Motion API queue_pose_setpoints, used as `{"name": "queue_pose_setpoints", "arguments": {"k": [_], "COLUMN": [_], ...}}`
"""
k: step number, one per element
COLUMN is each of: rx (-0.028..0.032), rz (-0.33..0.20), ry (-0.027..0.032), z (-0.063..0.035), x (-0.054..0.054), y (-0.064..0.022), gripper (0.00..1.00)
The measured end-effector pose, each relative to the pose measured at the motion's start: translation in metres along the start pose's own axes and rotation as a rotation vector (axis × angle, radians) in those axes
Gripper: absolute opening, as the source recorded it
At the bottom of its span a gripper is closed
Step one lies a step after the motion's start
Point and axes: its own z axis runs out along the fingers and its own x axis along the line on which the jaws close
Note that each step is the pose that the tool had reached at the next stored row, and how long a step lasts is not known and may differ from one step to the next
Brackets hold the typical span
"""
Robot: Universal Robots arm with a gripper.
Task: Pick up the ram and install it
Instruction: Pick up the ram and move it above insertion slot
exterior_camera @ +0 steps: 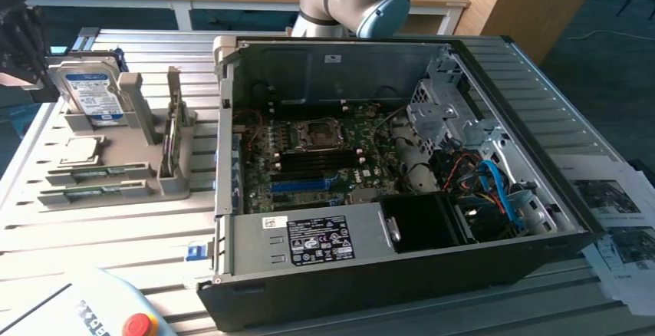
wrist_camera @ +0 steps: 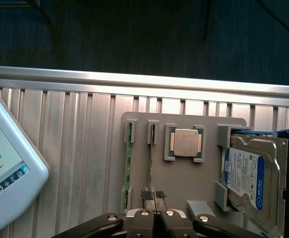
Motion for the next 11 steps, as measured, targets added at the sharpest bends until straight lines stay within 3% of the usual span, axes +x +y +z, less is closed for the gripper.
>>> {"name": "queue_pose_setpoints", "arguments": {"k": [11], "rx": [0.0], "rz": [0.0], "ry": [0.0], "z": [0.0], "x": [0.0], "y": [0.0], "gripper": [0.1]}}
